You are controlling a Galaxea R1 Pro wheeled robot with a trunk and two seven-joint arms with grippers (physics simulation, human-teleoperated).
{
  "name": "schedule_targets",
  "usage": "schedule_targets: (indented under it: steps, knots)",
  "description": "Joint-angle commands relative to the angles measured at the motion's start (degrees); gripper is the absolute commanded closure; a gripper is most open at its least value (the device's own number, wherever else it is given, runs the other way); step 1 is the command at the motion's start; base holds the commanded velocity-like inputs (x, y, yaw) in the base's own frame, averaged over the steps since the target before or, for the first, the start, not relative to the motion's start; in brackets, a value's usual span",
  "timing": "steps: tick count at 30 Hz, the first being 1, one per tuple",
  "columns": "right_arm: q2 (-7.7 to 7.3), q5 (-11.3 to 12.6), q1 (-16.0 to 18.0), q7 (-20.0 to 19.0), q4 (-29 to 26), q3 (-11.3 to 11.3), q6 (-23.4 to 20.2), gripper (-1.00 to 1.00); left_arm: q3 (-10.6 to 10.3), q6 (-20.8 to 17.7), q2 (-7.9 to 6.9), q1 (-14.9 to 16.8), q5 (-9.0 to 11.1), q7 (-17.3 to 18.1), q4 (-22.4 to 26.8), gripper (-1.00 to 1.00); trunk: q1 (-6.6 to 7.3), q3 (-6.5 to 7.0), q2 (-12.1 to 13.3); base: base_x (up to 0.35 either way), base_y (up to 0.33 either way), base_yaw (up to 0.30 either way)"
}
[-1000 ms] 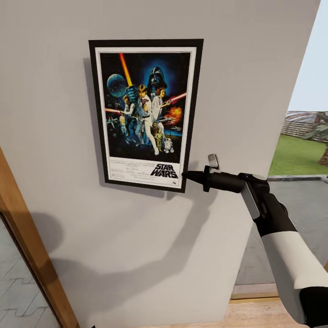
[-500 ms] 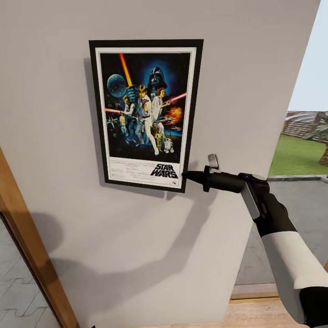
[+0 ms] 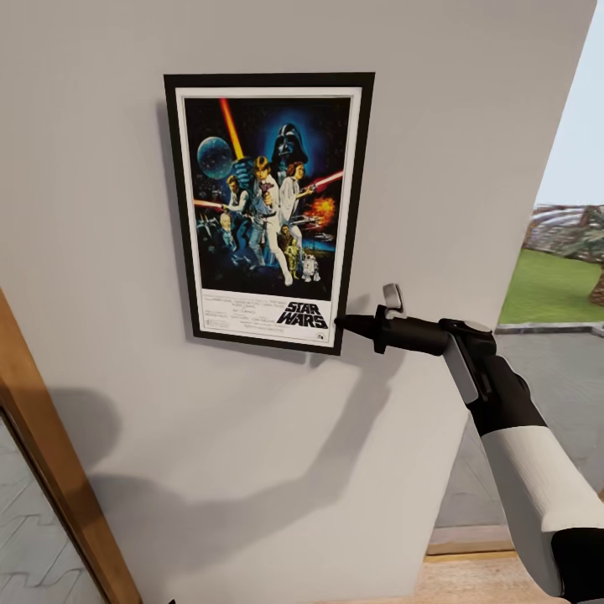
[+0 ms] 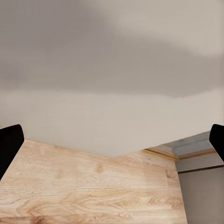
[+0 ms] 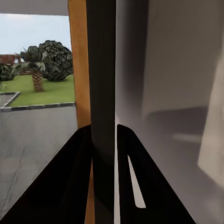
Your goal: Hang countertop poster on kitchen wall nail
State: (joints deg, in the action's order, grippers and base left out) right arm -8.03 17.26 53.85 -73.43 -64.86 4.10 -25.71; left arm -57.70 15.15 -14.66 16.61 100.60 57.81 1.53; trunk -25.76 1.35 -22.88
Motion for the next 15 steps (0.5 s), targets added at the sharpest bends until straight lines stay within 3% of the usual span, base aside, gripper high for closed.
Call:
schedule_targets:
  steps: [1,15]
  knots:
    - [-0.06,0.5,0.02,0.04,0.02,0.13,-0.57,1.0,-0.48,0.31,-0.02,0.0,0.38,0.02,0.05,-1.0,-0.02,-0.02,-0.04,0.011,0.0,0.0]
    - [-0.24,0.76,0.02,-0.01,0.09,0.12,-0.66,1.0,-0.33,0.32,0.08,0.0,0.38,-0.03,0.05,-1.0,-0.02,-0.03,-0.04,0.002,0.0,0.0]
